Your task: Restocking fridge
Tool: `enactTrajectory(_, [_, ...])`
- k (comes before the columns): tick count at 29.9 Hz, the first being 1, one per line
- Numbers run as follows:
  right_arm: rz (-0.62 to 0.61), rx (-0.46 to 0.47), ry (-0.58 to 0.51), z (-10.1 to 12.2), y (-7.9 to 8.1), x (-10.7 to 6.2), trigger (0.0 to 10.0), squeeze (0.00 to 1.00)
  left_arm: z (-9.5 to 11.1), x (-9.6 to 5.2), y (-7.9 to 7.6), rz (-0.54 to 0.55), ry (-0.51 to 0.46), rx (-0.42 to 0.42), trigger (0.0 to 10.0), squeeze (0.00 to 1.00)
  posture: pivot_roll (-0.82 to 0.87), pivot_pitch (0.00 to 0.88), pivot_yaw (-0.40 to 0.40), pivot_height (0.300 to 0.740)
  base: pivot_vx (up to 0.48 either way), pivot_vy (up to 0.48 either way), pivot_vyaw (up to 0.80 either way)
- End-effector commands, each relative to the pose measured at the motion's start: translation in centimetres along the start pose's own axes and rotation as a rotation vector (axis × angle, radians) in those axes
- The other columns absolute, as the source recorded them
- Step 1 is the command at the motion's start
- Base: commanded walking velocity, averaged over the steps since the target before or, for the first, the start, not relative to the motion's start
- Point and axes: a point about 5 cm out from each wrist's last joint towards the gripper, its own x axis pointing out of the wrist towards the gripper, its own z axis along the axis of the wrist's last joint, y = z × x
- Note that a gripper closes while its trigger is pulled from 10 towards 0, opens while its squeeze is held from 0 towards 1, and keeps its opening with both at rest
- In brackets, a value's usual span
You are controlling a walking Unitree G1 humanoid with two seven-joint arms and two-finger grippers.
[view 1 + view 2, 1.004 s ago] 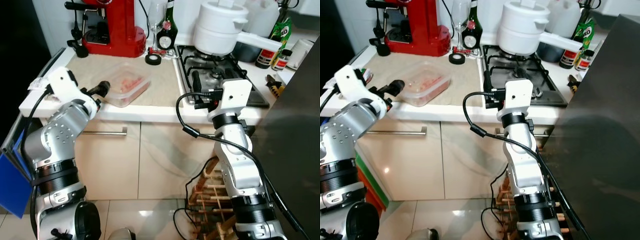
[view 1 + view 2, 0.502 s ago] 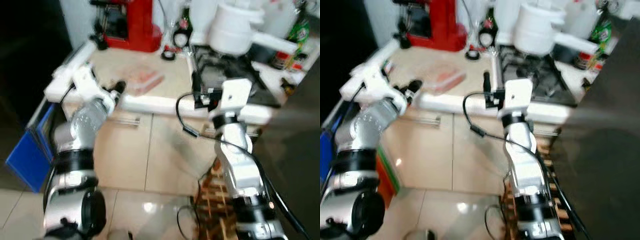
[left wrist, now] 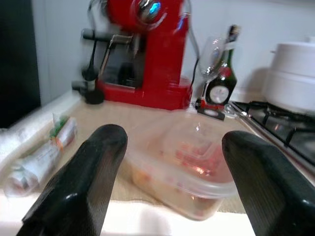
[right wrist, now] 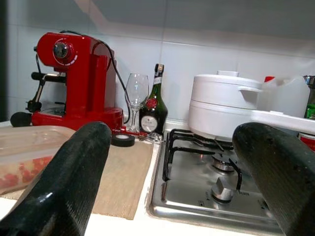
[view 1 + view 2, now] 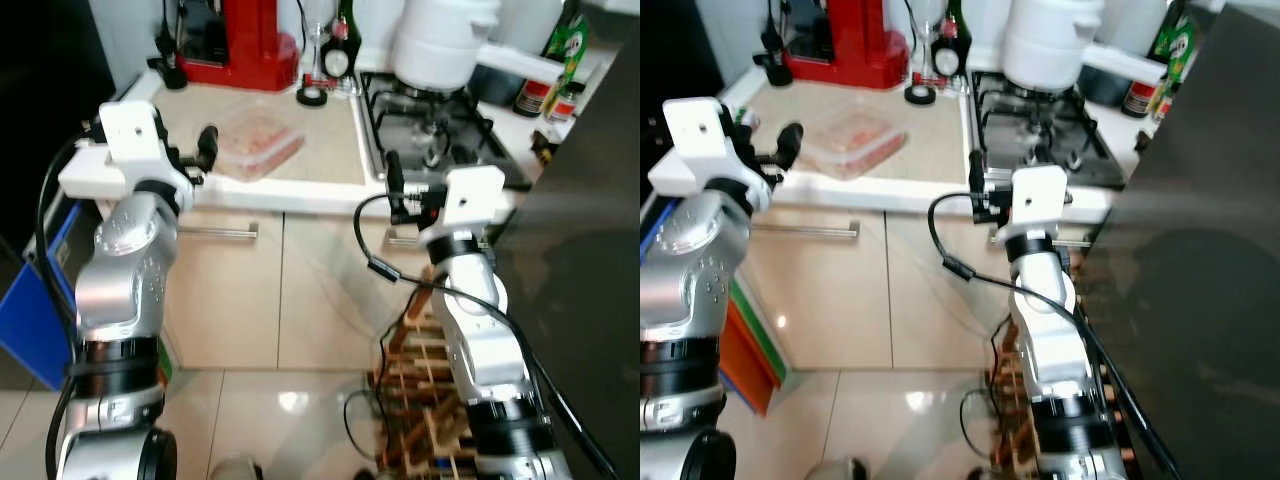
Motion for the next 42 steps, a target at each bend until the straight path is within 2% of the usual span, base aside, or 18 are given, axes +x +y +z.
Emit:
enactTrajectory(1, [-0.01, -0.001, -0.014, 0.4, -0.3, 0.2, 10.0, 0.02, 2.0, -0.7, -1.2, -0.044, -0.128, 0.105, 10.0, 0.0, 0.08, 0.0, -0.041, 0.74, 0.0, 0.0, 0.0])
enactTrajectory(4, [-0.047, 0.002, -0.042, 1.0, -0.9, 0.4, 10.0, 0.02, 2.4, -1.8, -1.1, -0.019, -0.162, 0.136, 10.0, 0.0, 0.09, 0.0, -0.04, 0.74, 0.0, 0.0, 0.0])
enactTrajectory(5, [-0.062, 0.003, -0.051, 1.3, -1.2, 0.5, 10.0, 0.02, 2.3, -2.1, -1.0, -0.019, -0.156, 0.106, 10.0, 1.0, 0.09, 0.0, -0.042, 0.74, 0.0, 0.0, 0.0])
enactTrajectory(7, [-0.07, 0.003, -0.055, 1.4, -1.3, 0.6, 10.0, 0.02, 2.0, -2.2, -1.0, -0.017, -0.137, 0.092, 10.0, 1.0, 0.09, 0.0, -0.043, 0.74, 0.0, 0.0, 0.0])
enactTrajectory(9, [-0.062, 0.006, -0.042, 1.0, -1.1, 0.8, 10.0, 0.02, 1.0, -1.7, -0.7, 0.008, -0.075, 0.03, 10.0, 1.0, 0.09, 0.0, -0.047, 0.74, 0.0, 0.0, 0.0])
enactTrajectory(13, [-0.043, 0.006, -0.04, 0.9, -0.7, 0.8, 10.0, 0.02, 0.6, -1.3, -0.5, 0.028, -0.064, 0.072, 10.0, 1.0, 0.09, 0.0, -0.049, 0.74, 0.0, 0.0, 0.0])
enactTrajectory(14, [-0.038, 0.006, -0.039, 0.9, -0.5, 0.9, 10.0, 0.02, 0.4, -1.1, -0.4, 0.034, -0.045, 0.028, 10.0, 1.0, 0.09, 0.0, -0.047, 0.74, 0.0, 0.0, 0.0])
enactTrajectory(18, [-0.036, 0.004, -0.038, 0.9, -0.5, 0.9, 10.0, 0.02, 0.1, -1.1, -0.4, 0.02, -0.021, -0.004, 10.0, 1.0, 0.09, 0.0, -0.046, 0.74, 0.0, 0.0, 0.0])
enactTrajectory(19, [-0.036, 0.003, -0.037, 0.8, -0.5, 0.9, 10.0, 0.02, 0.2, -1.1, -0.4, 0.009, -0.025, 0.036, 10.0, 0.0, 0.09, 0.0, -0.047, 0.74, 0.0, 0.0, 0.0])
enactTrajectory(21, [-0.034, 0.001, -0.037, 0.8, -0.5, 0.8, 10.0, 0.02, 0.4, -1.1, -0.4, 0.004, -0.029, 0.033, 10.0, 0.0, 0.09, 0.0, -0.046, 0.74, 0.289, 0.382, 0.0])
enactTrajectory(22, [-0.03, -0.004, -0.037, 0.8, -0.4, 0.8, 10.0, 0.02, 0.6, -0.9, -0.6, -0.002, -0.049, 0.087, 10.0, 0.0, 0.09, 0.0, -0.046, 0.74, 0.386, 0.281, 0.0])
enactTrajectory(24, [-0.029, -0.005, -0.036, 0.7, -0.4, 0.8, 10.0, 0.02, 1.0, -0.8, -0.8, -0.005, -0.078, 0.113, 10.0, 0.0, 0.09, 0.0, -0.046, 0.74, 0.405, 0.257, 0.0])
enactTrajectory(27, [-0.028, -0.004, -0.037, 0.7, -0.3, 0.9, 10.0, 0.02, 1.5, -0.7, -1.2, -0.024, -0.111, 0.115, 10.0, 0.0, 0.09, 0.0, -0.042, 0.74, 0.435, 0.0, 0.0])
enactTrajectory(35, [-0.03, -0.003, -0.037, 0.7, -0.1, 0.9, 10.0, 0.02, 1.6, -0.4, -1.0, -0.04, -0.115, 0.126, 10.0, 0.0, 0.08, 0.0, -0.038, 0.74, 0.46, 0.0, 0.0])
enactTrajectory(42, [-0.03, -0.004, -0.033, 0.5, 0.0, 0.8, 10.0, 0.02, 2.7, -0.4, -1.2, -0.061, -0.191, 0.184, 10.0, 0.0, 0.08, 0.0, -0.034, 0.74, 0.472, 0.0, 0.0])
